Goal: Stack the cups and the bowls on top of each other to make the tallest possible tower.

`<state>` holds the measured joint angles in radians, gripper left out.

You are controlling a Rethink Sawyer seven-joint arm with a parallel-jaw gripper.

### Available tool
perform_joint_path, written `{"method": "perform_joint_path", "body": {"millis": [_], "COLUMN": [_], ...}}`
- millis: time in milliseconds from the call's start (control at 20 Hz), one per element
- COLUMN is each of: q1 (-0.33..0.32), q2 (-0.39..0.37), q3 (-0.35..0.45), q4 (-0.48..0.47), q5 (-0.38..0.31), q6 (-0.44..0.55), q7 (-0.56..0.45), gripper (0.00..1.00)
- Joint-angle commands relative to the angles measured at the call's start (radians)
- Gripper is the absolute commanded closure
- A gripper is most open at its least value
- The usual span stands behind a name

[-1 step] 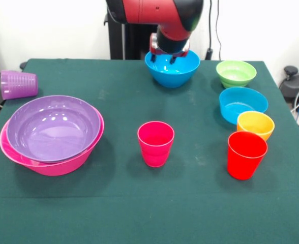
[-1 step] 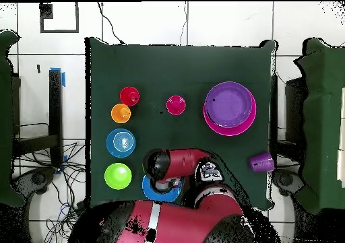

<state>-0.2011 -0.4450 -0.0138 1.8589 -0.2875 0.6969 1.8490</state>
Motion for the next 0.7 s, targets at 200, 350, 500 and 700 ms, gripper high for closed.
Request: {"method": "perform_joint_path", "body": {"millis": [200, 350, 500, 700], "q1": [0.035, 0.039, 0.036, 0.029], "q2": [-0.009, 0.016, 0.044, 0.067], "q3": [0.02, 0.013, 0.011, 0.009], "q4": [-0.057, -0.074, -0.089, -0.097], "q5": [-0.055, -0.061, -0.065, -0.064], "q6": [-0.178, -0.193, -0.207, -0.222], "q7": [0.09, 0.076, 0.061, 0.053], "gripper": [0.0, 0.0, 0.0, 0.0]}}
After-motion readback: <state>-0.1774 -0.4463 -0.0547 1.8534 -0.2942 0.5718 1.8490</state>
